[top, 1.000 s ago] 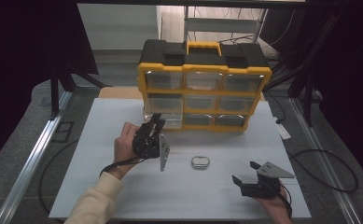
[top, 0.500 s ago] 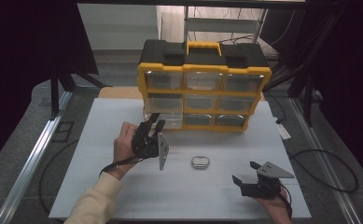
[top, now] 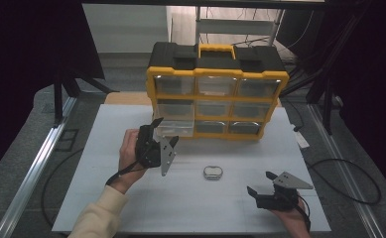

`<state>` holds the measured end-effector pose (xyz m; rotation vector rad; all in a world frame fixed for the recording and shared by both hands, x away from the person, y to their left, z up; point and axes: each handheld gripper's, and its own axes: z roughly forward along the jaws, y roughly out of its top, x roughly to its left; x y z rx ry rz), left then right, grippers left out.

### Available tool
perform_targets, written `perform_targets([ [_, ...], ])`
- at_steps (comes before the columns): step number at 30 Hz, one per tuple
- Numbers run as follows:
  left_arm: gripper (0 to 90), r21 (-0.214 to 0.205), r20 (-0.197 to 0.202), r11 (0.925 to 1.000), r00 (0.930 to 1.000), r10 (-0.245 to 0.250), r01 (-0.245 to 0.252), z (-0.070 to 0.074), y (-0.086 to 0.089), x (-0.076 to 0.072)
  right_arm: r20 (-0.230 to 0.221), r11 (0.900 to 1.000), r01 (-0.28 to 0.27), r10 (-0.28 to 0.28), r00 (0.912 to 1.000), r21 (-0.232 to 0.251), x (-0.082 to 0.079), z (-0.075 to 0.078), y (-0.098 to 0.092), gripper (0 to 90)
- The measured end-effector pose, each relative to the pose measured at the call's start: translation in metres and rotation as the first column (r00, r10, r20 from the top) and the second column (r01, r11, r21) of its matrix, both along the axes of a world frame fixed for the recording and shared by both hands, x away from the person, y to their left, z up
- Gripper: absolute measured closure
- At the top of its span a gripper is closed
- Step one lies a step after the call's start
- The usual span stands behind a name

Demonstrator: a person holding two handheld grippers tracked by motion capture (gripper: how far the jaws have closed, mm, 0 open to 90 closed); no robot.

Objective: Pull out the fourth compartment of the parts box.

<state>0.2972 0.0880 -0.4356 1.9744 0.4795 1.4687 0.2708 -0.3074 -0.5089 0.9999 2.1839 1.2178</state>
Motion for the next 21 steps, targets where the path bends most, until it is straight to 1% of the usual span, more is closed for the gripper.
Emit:
perform_targets([
  [3,19.9,-0.025,-0.034,0.9993,0.999,-0.027,0.026,0.003,0.001,-0.002,0.0,1.0,0.001,-0.001,1.0,0.001,0.0,0.0,0.0,10.4],
  [5,19.5,-0.034,-0.05,0.9989,0.9981,-0.036,0.034,0.005,0.001,-0.003,-0.001,1.0,0.0,0.0,1.0,0.001,0.0,0.0,0.0,10.4],
  [9,18.6,-0.081,-0.107,0.9949,0.992,-0.067,0.059,0.008,0.003,-0.003,0.0,1.0,0.002,-0.002,1.0,0.005,0.001,0.0,-0.001,10.4],
  [11,17.9,-0.113,-0.14,0.9904,0.9857,-0.094,0.079,0.01,0.005,-0.003,-0.001,1.0,0.003,-0.003,1.0,0.006,0.0,0.0,-0.001,10.4],
  [13,17.2,-0.157,-0.167,0.9827,0.978,-0.125,0.099,0.011,0.008,-0.003,-0.001,1.0,0.004,-0.004,1.0,0.006,0.001,0.0,-0.001,10.4],
  [15,16.9,-0.189,-0.187,0.9754,0.971,-0.149,0.113,0.013,0.011,-0.004,-0.001,1.0,0.005,-0.005,1.0,0.004,0.0,0.0,-0.001,10.4],
  [18,16.6,-0.225,-0.218,0.9666,0.9607,-0.172,0.122,0.016,0.014,-0.005,-0.001,1.0,0.004,-0.004,1.0,0.003,-0.001,0.001,-0.001,10.4],
  [19,16.5,-0.242,-0.231,0.9622,0.9557,-0.183,0.125,0.017,0.015,-0.005,-0.002,1.0,0.004,-0.004,1.0,0.004,-0.001,0.001,-0.001,10.4],
  [21,16.4,-0.263,-0.247,0.956,0.949,-0.196,0.129,0.018,0.017,-0.005,-0.002,1.0,0.004,-0.004,1.0,0.003,-0.001,0.0,0.0,10.4],
])
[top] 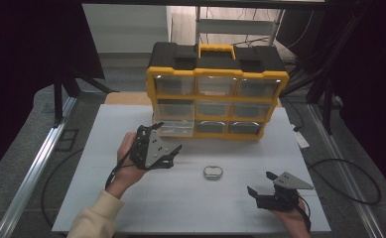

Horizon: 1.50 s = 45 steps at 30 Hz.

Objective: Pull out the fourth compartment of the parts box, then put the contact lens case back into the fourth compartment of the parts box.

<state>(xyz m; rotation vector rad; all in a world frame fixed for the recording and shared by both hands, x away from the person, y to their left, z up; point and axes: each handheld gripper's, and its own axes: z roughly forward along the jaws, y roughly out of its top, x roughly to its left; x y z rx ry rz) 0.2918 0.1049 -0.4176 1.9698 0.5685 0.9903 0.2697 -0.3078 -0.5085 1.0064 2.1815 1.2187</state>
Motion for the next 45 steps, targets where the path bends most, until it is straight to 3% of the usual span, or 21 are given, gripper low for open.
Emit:
perform_targets([
  [5,16.2,-0.034,-0.043,0.999,0.9987,-0.029,0.028,0.001,0.001,0.0,0.001,1.0,-0.002,0.002,1.0,-0.001,0.0,0.0,0.001,10.4],
  [17,16.5,-0.061,-0.109,0.9942,0.9895,-0.095,0.088,0.001,-0.002,-0.001,0.002,1.0,-0.001,0.001,1.0,-0.002,0.0,0.0,0.0,10.4],
  [23,15.3,-0.087,-0.196,0.9893,0.9717,-0.132,0.117,-0.001,-0.006,-0.001,0.002,1.0,-0.003,0.003,1.0,-0.003,0.0,0.0,0.0,10.4],
  [45,15.7,-0.075,-0.268,0.9823,0.9454,-0.186,0.172,-0.009,-0.024,0.003,0.001,1.0,-0.005,0.005,1.0,-0.003,0.001,0.0,0.001,10.4],
])
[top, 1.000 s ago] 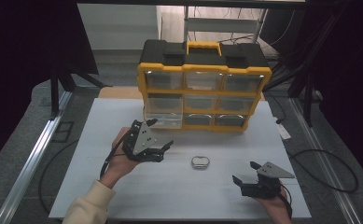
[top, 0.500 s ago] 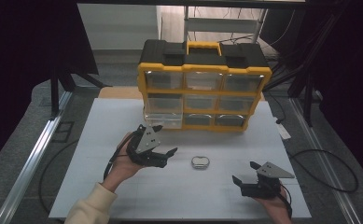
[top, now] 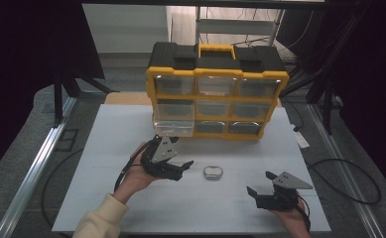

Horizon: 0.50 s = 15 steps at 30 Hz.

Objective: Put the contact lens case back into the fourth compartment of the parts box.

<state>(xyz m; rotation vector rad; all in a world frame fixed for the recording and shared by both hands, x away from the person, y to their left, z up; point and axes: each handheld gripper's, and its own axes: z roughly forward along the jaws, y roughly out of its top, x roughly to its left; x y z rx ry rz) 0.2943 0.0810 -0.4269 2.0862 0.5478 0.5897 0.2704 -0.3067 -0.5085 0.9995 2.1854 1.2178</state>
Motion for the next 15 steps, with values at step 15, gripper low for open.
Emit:
perform_targets([
  [15,15.3,0.012,-0.046,0.9986,0.9977,-0.05,0.051,-0.007,-0.017,0.008,0.001,1.0,0.001,-0.001,1.0,0.004,0.0,0.0,-0.001,10.4],
])
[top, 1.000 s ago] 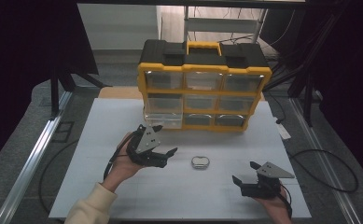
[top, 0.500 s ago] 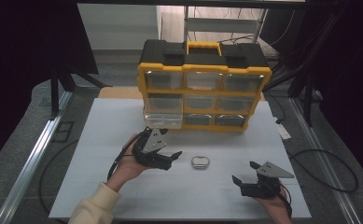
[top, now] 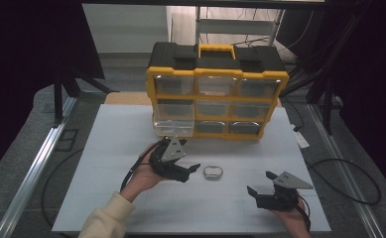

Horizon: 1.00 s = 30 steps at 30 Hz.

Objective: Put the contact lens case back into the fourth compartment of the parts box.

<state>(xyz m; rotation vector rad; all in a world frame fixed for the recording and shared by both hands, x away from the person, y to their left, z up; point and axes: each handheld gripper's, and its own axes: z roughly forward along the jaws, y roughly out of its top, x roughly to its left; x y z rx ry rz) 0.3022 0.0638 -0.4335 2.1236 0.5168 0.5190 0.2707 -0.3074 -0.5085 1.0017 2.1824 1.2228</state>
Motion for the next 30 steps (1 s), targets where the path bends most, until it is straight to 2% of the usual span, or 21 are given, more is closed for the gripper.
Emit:
perform_targets([
  [6,14.9,-0.003,-0.029,0.9999,0.9995,-0.011,0.011,-0.004,-0.005,0.005,-0.003,1.0,0.0,0.0,1.0,0.005,0.0,0.0,0.0,10.4],
  [17,14.6,-0.018,-0.048,0.9992,0.9982,-0.037,0.036,-0.009,-0.015,0.011,0.001,0.9999,-0.001,0.001,1.0,0.013,0.001,0.0,0.0,10.4],
  [30,14.1,0.011,-0.089,0.9977,0.9938,-0.066,0.067,-0.017,-0.029,0.014,0.005,0.9999,-0.01,0.01,0.9999,0.007,-0.001,0.001,0.001,10.4],
])
